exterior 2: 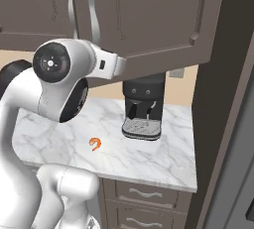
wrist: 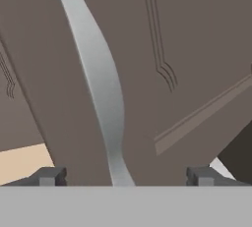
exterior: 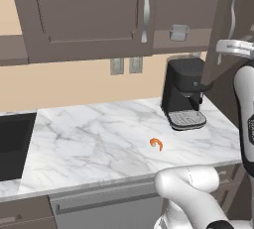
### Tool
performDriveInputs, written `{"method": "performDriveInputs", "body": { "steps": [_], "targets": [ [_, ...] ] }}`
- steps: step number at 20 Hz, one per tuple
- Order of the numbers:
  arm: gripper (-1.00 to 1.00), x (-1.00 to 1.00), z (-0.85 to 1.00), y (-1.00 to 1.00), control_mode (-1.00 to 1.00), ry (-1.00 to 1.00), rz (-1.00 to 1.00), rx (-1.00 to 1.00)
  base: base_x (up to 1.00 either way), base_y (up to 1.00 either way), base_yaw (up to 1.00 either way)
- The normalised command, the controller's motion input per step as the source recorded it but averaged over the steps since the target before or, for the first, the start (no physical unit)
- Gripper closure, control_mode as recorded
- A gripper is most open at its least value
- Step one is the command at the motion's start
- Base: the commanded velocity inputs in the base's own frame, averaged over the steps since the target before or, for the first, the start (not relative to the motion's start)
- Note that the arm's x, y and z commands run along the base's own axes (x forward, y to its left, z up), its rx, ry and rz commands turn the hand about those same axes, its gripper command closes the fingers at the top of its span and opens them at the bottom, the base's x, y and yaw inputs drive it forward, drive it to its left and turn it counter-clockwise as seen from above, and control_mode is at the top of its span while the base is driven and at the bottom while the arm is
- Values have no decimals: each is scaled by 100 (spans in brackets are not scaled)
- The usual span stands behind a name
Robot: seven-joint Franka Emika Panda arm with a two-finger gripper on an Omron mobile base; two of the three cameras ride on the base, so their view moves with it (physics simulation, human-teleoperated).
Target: Retrieve the tupperware from the cabinet, then place the raw meat into the tupperware to avoid contamination.
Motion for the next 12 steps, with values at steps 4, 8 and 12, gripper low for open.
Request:
{"method": "performDriveInputs", "body": {
  "steps": [4, 8, 12],
  "targets": [
    [-100, -39, 5, 3, -100, 0, -3, 0, 0, 0, 0],
    [-100, -33, 7, 8, -100, 0, -1, -2, 0, 0, 0],
    [-100, -33, 4, 17, -100, 0, 0, -9, 0, 0, 0]
  ]
}}
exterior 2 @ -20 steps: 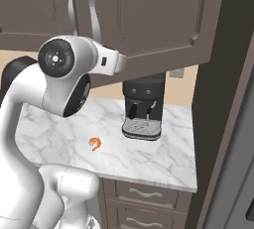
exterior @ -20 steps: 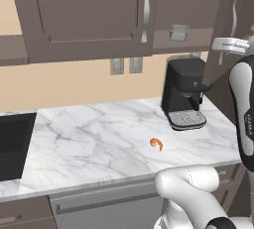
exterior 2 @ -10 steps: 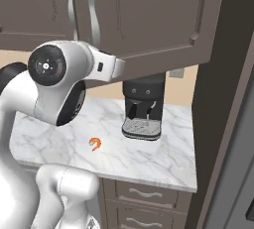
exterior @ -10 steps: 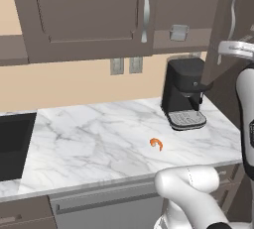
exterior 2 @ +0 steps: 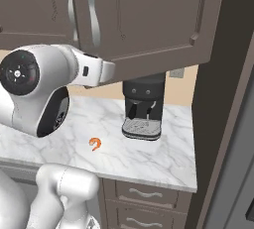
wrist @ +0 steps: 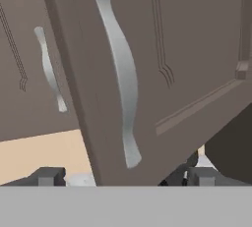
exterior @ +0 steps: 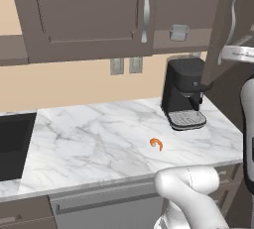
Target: Retrieve the tupperware from the cabinet, then place the raw meat into the tupperware to avoid contamination.
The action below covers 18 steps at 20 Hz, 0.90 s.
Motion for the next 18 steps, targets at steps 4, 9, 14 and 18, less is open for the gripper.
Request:
{"method": "performDriveInputs", "body": {
  "steps": [4, 9, 14, 18],
  "targets": [
    [-100, -30, 11, 29, -100, 0, -1, -13, 0, 0, 0],
    [-100, -14, 20, 41, -100, 3, -5, -19, 0, 0, 0],
    [-100, -7, 22, 50, -100, 4, -7, -22, 0, 0, 0],
    [-100, 1, 5, 54, -100, 14, -8, -23, 0, 0, 0]
  ]
}}
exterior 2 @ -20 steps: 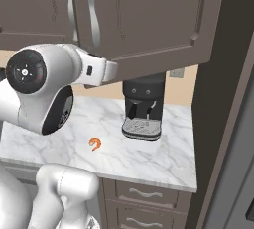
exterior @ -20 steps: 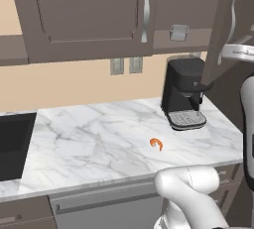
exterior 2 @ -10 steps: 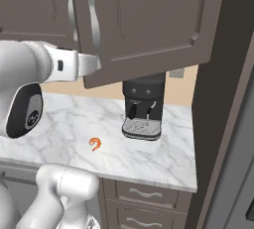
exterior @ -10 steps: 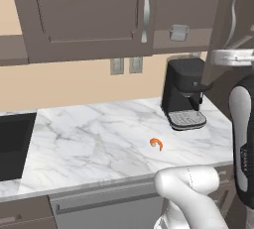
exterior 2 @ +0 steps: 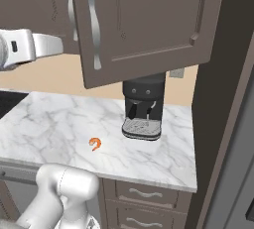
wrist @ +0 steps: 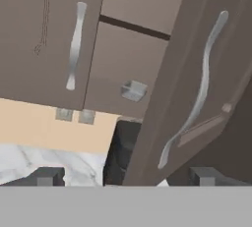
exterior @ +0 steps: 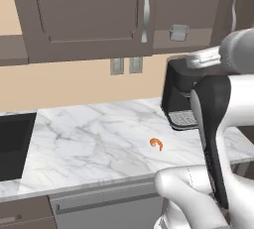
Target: Retrieve the tupperware from the cabinet, then place the raw meat into the tupperware to avoid contamination.
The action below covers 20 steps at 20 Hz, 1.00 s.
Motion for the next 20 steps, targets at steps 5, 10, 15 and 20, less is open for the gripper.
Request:
{"method": "performDriveInputs", "body": {
  "steps": [5, 10, 15, 20],
  "targets": [
    [-100, 13, 0, 55, -100, 19, -6, -22, 0, 0, 0],
    [-100, 30, 0, 27, -100, 23, -3, -19, 0, 0, 0],
    [-100, 47, -2, 10, -100, 19, 0, -21, 0, 0, 0],
    [-100, 50, -9, 5, -100, 18, 0, -23, 0, 0, 0]
  ]
}}
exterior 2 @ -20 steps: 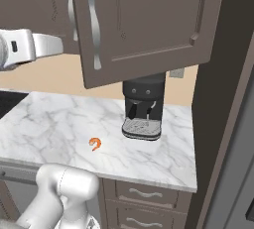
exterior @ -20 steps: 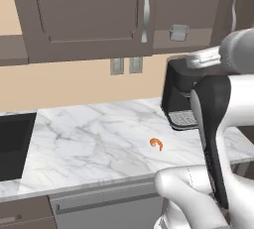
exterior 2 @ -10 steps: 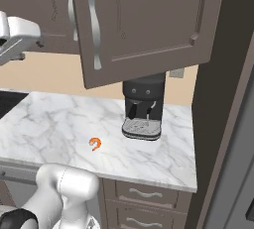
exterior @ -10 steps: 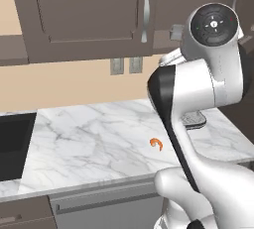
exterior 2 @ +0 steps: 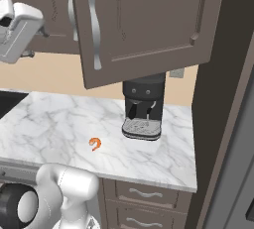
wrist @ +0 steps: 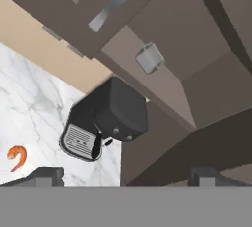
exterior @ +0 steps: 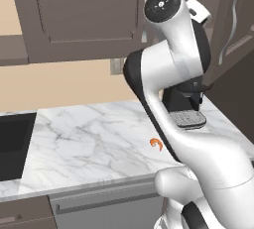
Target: Retrieve the tupperware from the cabinet, then place the raw meat into the tupperware to avoid contamination.
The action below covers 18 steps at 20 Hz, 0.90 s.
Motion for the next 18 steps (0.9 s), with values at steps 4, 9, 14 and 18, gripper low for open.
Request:
{"method": "performDriveInputs", "body": {
  "steps": [4, 9, 14, 18],
  "targets": [
    [-100, 50, -9, -3, -100, 19, 0, -20, 0, 0, 0],
    [-100, 41, -5, -20, -100, 19, 0, -16, 0, 0, 0],
    [-100, 28, -6, -25, -100, 19, 0, -14, 0, 0, 0],
    [-100, 23, -7, -27, -100, 17, 0, -13, 0, 0, 0]
  ]
}}
